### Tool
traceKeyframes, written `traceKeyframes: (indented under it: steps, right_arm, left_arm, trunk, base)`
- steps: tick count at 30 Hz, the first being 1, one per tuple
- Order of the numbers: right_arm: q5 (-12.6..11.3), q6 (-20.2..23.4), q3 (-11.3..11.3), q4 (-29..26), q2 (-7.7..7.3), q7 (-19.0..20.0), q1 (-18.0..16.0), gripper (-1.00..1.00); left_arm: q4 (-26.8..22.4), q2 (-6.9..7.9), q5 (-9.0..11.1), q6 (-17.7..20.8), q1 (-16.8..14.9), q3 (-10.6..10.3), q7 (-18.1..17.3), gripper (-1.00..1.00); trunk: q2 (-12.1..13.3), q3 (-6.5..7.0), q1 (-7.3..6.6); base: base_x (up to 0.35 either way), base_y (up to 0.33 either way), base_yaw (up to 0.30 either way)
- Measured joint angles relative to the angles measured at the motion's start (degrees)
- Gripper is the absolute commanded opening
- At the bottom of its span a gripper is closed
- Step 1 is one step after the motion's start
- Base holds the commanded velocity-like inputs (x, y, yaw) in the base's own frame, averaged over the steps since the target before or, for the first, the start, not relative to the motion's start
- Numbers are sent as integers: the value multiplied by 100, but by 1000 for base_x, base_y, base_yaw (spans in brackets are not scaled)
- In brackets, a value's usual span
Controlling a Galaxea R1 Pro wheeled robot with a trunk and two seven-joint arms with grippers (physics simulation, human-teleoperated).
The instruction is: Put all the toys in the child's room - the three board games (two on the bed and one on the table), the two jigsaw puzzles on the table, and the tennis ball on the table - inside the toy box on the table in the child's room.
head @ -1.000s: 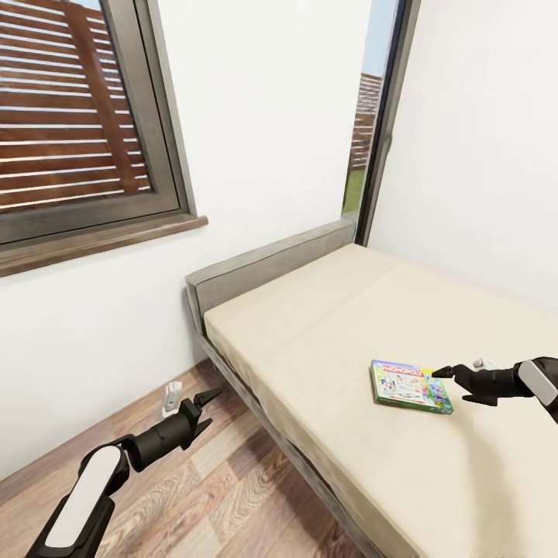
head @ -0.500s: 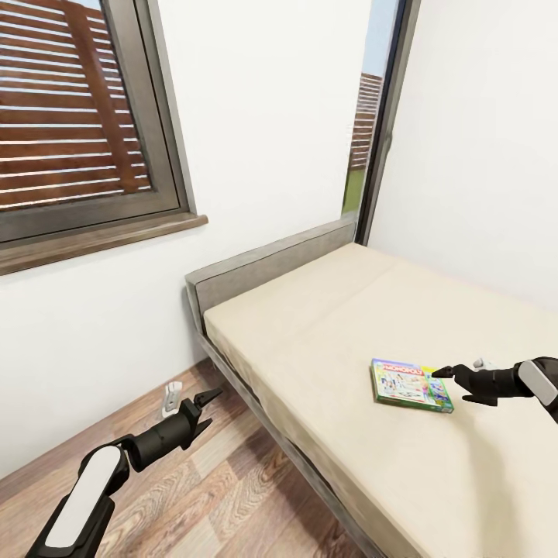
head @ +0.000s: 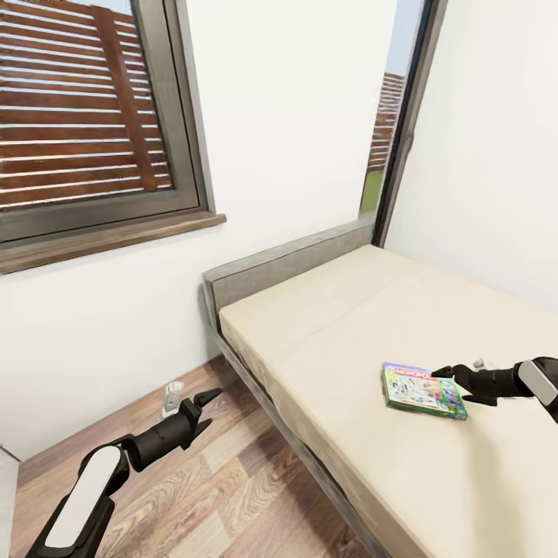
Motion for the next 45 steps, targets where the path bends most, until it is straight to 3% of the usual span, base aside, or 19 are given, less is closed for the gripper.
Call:
traceKeyframes:
  steps: [13, 17, 22, 35, 45]
  right_arm:
    - [-2, 1, 0, -1, -11, 96, 1, 100]
    - [21, -1, 2, -2, -32, 454, 20, 100]
    - [40, -5, 5, -2, -45, 627, 32, 100]
    - [54, -15, 8, -1, -29, 697, 43, 100]
    - [63, -16, 8, 0, -11, 703, 48, 100]
  left_arm:
    - [5, 0, -2, -5, 0, -1, 2, 100]
    - [6, -1, -7, -9, 1, -1, 7, 100]
    - [7, -1, -10, -10, 2, -1, 16, 100]
    - [70, -2, -21, -20, 10, -22, 35, 100]
    - [112, -53, -28, -48, 273, -48, 32, 100]
  trunk:
    - [0, 0, 0]
    - [0, 0, 0]
    - [0, 0, 0]
    - [0, 7, 0]
    - [0, 25, 0]
  base:
    - [0, 0, 187]
    - [0, 0, 43]
    - [0, 0, 15]
    - [0, 0, 96]
    - [0, 0, 235]
